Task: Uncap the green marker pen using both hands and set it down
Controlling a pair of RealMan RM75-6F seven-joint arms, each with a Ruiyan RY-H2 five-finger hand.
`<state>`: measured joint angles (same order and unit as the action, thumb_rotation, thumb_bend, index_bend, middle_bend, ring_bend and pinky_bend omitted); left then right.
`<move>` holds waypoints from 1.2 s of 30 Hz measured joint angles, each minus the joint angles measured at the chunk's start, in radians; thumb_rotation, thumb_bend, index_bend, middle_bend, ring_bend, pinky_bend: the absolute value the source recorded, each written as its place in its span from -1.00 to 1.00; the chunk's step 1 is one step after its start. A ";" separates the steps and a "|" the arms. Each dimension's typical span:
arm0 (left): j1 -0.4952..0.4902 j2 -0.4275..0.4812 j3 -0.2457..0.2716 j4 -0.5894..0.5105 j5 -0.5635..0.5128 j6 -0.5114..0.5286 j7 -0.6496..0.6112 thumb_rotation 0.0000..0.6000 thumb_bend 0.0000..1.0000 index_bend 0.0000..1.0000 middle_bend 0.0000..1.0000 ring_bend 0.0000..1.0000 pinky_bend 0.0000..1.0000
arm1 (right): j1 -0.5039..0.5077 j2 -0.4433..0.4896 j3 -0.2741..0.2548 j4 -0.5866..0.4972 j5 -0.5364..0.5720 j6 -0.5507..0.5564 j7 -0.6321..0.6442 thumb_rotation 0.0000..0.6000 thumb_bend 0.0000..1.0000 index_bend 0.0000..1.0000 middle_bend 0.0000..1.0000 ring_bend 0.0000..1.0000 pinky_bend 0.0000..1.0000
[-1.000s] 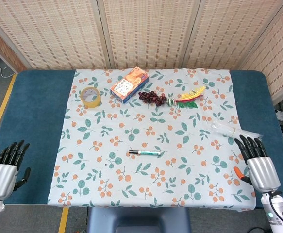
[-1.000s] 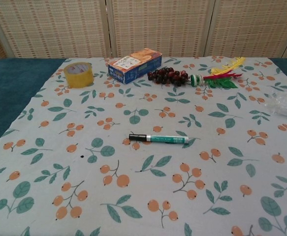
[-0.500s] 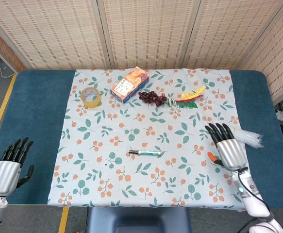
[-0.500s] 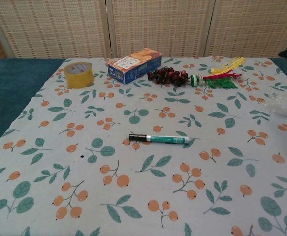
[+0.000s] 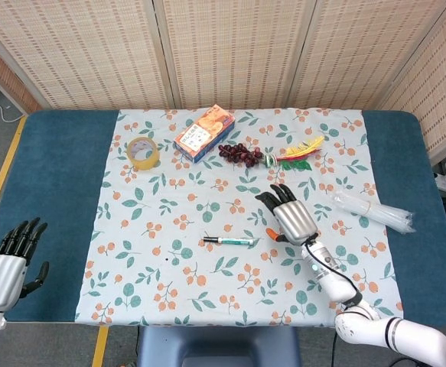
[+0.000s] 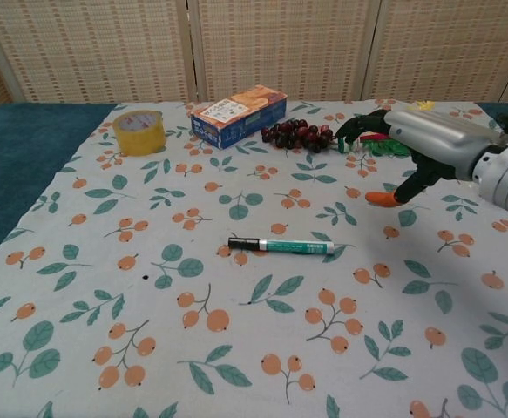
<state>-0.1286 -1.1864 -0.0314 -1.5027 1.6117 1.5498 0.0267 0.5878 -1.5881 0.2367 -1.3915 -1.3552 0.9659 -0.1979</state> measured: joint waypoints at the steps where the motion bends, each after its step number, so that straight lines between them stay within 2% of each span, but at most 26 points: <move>1: 0.001 0.003 0.000 0.000 0.000 0.001 -0.006 1.00 -0.07 -1.00 -1.00 -1.00 -0.74 | 0.003 -0.002 -0.001 -0.005 0.005 -0.007 0.007 1.00 -0.63 -0.69 -0.69 -1.00 -1.00; 7: 0.009 0.019 0.001 -0.004 -0.005 0.011 -0.033 1.00 -0.07 -1.00 -1.00 -1.00 -0.74 | 0.014 0.013 -0.022 -0.076 0.032 -0.036 0.034 1.00 -0.63 -0.68 -0.69 -1.00 -1.00; 15: 0.012 0.032 0.002 -0.012 -0.002 0.014 -0.041 1.00 -0.08 -1.00 -1.00 -1.00 -0.74 | 0.052 0.035 -0.050 -0.118 0.089 -0.102 -0.044 1.00 -0.63 -0.64 -0.69 -1.00 -1.00; 24: 0.006 0.040 0.008 -0.020 -0.005 -0.006 -0.054 1.00 -0.07 -1.00 -1.00 -1.00 -0.74 | 0.138 0.029 -0.061 -0.111 0.218 -0.201 -0.165 1.00 -0.63 -0.53 -0.69 -1.00 -1.00; 36: 0.005 0.046 0.014 -0.026 0.001 -0.013 -0.064 1.00 -0.08 -1.00 -1.00 -1.00 -0.74 | 0.187 -0.056 -0.081 -0.032 0.289 -0.176 -0.239 1.00 -0.63 -0.28 -0.63 -1.00 -1.00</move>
<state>-0.1235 -1.1403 -0.0170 -1.5284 1.6126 1.5372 -0.0375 0.7750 -1.6438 0.1557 -1.4231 -1.0667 0.7900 -0.4373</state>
